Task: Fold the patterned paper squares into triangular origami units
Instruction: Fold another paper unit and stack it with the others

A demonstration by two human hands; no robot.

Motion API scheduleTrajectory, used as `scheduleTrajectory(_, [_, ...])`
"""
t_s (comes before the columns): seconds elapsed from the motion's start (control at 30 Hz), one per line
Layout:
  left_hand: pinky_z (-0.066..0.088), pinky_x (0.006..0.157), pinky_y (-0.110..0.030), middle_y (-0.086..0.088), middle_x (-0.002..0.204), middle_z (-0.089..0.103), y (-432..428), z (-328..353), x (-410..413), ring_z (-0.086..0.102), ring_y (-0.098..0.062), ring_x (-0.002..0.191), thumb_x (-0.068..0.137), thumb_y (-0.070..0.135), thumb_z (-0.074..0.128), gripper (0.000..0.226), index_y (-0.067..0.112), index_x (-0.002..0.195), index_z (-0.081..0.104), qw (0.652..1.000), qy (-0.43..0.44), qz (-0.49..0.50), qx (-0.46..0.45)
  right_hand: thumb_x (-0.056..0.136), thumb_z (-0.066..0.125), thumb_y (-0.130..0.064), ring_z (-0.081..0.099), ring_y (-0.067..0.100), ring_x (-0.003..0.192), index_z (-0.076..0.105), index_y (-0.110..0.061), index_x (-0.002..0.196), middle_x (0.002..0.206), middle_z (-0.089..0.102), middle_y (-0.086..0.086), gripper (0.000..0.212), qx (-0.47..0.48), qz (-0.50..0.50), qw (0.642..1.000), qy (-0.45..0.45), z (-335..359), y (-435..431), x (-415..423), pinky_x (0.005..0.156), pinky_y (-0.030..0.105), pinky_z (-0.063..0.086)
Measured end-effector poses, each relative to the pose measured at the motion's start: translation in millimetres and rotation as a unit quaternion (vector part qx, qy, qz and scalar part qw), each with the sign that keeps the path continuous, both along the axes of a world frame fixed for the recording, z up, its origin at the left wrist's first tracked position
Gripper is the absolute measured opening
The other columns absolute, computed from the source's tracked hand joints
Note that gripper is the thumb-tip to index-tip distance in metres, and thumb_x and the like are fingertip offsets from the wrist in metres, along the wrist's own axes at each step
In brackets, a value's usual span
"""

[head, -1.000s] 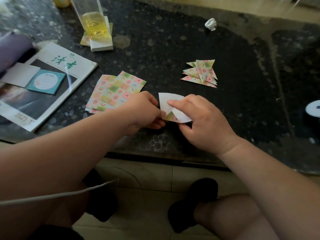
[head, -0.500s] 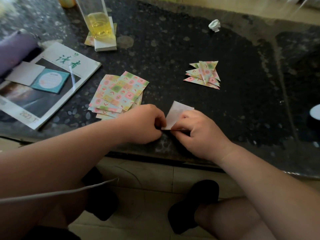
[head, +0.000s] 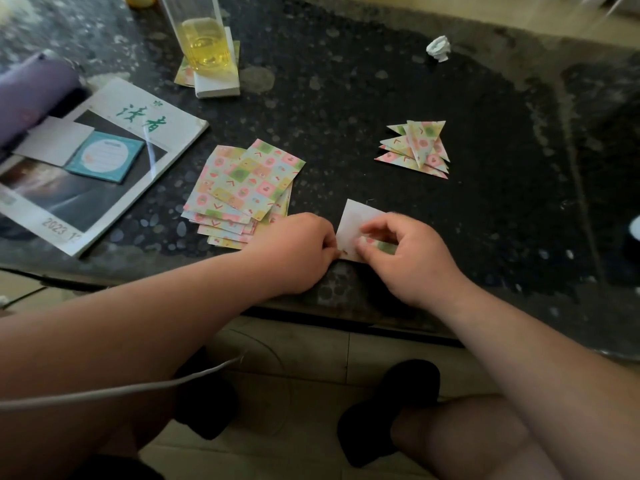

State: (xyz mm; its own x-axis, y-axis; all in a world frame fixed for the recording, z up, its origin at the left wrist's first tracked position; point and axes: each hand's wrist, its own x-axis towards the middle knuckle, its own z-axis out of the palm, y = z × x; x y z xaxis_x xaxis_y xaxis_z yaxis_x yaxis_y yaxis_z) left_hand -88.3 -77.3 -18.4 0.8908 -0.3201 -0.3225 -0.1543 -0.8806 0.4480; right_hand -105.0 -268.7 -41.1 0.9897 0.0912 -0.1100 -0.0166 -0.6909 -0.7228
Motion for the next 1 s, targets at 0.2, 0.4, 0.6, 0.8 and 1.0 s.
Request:
scheduleTrajectory(0.2, [0.055, 0.084, -0.037, 0.006, 0.105, 0.063, -6.2, -1.6, 0.3, 0.06, -0.018, 0.094, 0.101, 0.039, 0.056, 0.016, 0.027, 0.097, 0.066, 1.0, 0.006, 0.014, 0.022, 0.085, 0.083, -0.027, 0.063, 0.001, 0.081, 0.065, -0.026, 0.093, 0.087, 0.066, -0.012, 0.019, -0.005, -0.072, 0.997, 0.026, 1.7, 2.5, 3.5, 0.063, 0.004, 0.041])
scheduleTrajectory(0.4, [0.047, 0.083, -0.032, 0.005, 0.11, 0.053, -8.1, 5.4, -11.5, 0.053, -0.017, 0.102, 0.099, 0.031, 0.055, 0.006, 0.027, 0.103, 0.058, 0.997, -0.057, -0.034, 0.036, 0.084, 0.084, -0.027, 0.061, 0.005, 0.077, 0.065, -0.024, 0.083, 0.082, 0.065, -0.011, 0.019, -0.043, -0.065, 0.996, 0.03, 3.5, 4.1, 6.3, 0.063, 0.017, 0.044])
scheduleTrajectory(0.6, [0.045, 0.111, -0.048, -0.015, 0.145, 0.049, -16.3, -1.4, -63.9, 0.045, -0.032, 0.134, 0.086, 0.044, 0.065, 0.066, 0.007, 0.139, 0.055, 0.961, -0.149, -0.217, 0.087, 0.083, 0.083, -0.026, 0.063, 0.009, 0.08, 0.065, -0.025, 0.082, 0.083, 0.066, -0.011, 0.018, -0.042, -0.053, 0.997, 0.038, 4.4, 3.5, 8.5, 0.07, 0.026, 0.05])
scheduleTrajectory(0.8, [-0.001, 0.127, -0.046, -0.018, 0.168, -0.012, -18.0, -5.4, -76.9, -0.014, -0.029, 0.156, 0.099, 0.062, 0.041, 0.095, 0.006, 0.161, -0.003, 0.955, -0.093, -0.24, 0.144, 0.084, 0.083, -0.028, 0.065, 0.009, 0.081, 0.067, -0.025, 0.086, 0.085, 0.068, -0.01, 0.017, -0.051, -0.046, 0.996, 0.058, 9.9, 3.8, 8.8, 0.074, 0.03, 0.056])
scheduleTrajectory(1.0, [0.004, 0.127, -0.048, -0.018, 0.169, -0.007, -18.7, -5.4, -76.5, -0.008, -0.031, 0.156, 0.099, 0.064, 0.04, 0.093, 0.007, 0.161, 0.0, 0.958, -0.098, -0.228, 0.147, 0.082, 0.085, -0.029, 0.065, 0.006, 0.082, 0.068, -0.027, 0.091, 0.087, 0.069, -0.011, 0.019, -0.048, -0.035, 0.994, 0.089, 17.8, 1.9, 10.2, 0.074, 0.026, 0.056])
